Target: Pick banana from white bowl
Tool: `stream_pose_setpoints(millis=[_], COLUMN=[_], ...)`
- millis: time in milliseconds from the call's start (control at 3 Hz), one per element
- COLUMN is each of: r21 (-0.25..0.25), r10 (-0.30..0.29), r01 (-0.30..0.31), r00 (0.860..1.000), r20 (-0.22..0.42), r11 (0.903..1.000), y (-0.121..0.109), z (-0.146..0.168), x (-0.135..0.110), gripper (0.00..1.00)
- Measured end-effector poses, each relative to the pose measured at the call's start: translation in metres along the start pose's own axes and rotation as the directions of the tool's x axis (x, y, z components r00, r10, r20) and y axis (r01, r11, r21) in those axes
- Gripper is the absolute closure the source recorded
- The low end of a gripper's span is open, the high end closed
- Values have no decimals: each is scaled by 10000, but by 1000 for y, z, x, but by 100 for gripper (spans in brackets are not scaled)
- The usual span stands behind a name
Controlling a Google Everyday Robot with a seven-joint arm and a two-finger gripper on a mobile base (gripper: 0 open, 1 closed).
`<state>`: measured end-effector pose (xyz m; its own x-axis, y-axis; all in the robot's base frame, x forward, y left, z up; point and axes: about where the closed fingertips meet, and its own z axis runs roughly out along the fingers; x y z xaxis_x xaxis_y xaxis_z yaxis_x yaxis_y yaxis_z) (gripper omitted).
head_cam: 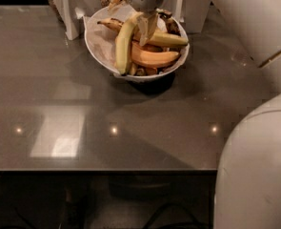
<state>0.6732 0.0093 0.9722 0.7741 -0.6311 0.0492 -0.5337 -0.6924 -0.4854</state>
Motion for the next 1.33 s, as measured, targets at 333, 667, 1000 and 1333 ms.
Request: stream_pose_setpoints(millis=[333,667,1000,1333], r21=[-91,-95,-224,-297], r10=[109,114,254,382], r01=[-109,-114,-257,-390], r00=[9999,9999,9996,9988], r20=[-3,-7,-130,-291], r11=[9999,9999,9994,9988], y=[-1,0,6,10], z=[7,7,2,-12], x=[4,4,7,7], gripper=[40,59,83,100])
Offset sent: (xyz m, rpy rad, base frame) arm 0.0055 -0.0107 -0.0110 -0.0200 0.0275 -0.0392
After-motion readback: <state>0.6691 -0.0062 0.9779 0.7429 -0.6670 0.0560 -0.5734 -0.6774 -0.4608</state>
